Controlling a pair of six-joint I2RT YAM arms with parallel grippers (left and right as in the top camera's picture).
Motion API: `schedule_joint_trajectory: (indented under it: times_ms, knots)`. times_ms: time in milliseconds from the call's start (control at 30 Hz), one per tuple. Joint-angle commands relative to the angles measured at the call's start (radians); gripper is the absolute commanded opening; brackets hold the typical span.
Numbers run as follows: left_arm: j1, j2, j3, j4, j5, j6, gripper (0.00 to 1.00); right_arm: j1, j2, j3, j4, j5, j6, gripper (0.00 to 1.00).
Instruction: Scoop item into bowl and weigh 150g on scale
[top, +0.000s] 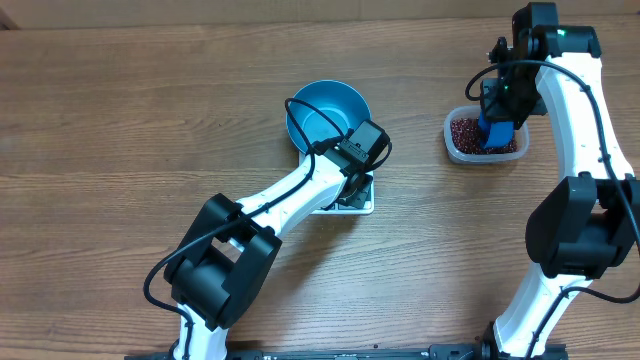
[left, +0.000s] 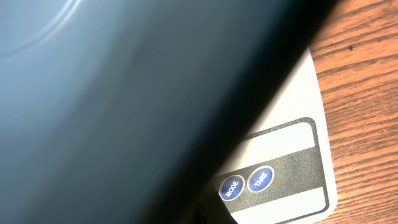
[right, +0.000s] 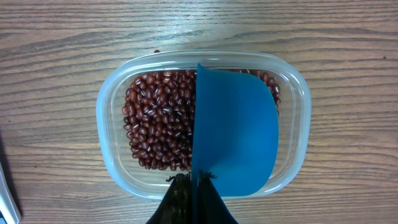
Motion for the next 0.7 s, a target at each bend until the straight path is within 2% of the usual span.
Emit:
schedule_joint_trajectory:
  times_ms: [0, 667]
  knots:
    - [-0.003, 0.013, -0.031, -0.011, 0.016, 0.011, 0.04, -0.003, 0.01, -0.003, 0.005, -0.006, 0.003, 0.04]
    - [-0.028, 0.058, -0.034, -0.034, -0.027, 0.0, 0.04, -0.003, 0.01, -0.003, 0.008, -0.006, 0.003, 0.04]
